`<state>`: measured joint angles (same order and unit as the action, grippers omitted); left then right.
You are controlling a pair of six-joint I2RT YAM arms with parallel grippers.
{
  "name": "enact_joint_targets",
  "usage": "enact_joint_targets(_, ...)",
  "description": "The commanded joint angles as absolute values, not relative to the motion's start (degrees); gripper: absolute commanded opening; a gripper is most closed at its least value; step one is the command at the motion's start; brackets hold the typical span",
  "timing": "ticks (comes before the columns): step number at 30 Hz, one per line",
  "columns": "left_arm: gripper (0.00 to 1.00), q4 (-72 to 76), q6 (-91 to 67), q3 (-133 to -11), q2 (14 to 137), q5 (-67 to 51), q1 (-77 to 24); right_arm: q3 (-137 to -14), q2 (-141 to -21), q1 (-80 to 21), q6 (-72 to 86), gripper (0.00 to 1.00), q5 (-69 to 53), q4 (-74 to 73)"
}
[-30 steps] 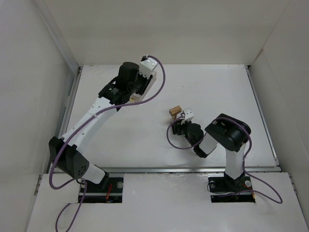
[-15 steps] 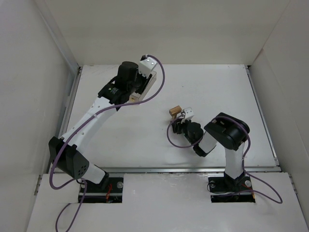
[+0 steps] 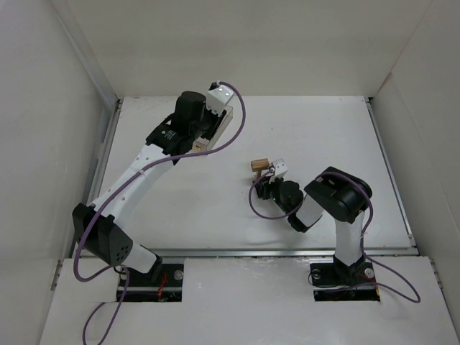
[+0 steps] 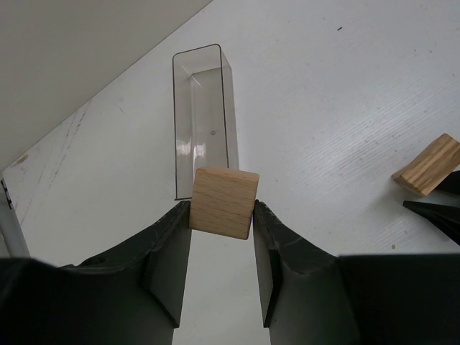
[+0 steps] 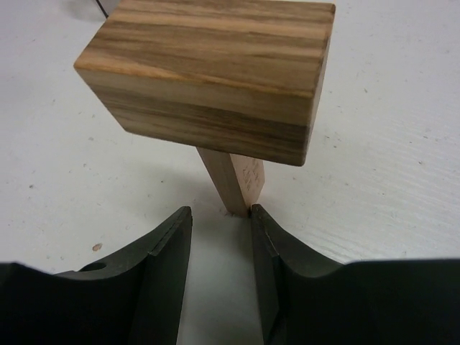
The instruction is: Build the wood block tower
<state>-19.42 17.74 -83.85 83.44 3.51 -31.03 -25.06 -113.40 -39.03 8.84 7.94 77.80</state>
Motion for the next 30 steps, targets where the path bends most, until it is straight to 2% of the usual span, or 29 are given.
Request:
enact_joint_targets(1,0.0,-16.8,18.0,-83.6,82.4,3.8,-30.8,-25.7,-114.7,-38.9,9.8,0.44,5.3,103.8)
enact_joint_targets(18,0.0,-16.8,18.5,-83.1,82.4,3.8,-30.8,-24.6,-114.7,-38.9,10.9,0.45,6.9,103.8)
enact_joint_targets(22,0.0,-16.8,19.8,-83.1,82.4,3.2,-30.8,-23.3,-113.6,-38.9,11.4,0.52,9.6,103.8)
enact_joint_targets(27,0.0,-16.8,22.2,-83.1,82.4,-0.3,-30.8,-21.1,-110.6,-38.4,11.4,0.74,11.4,103.8)
enact_joint_targets(30,0.0,-16.8,25.8,-83.1,83.0,-6.5,-30.8,-18.6,-108.0,-38.4,12.6,0.84,11.4,103.8)
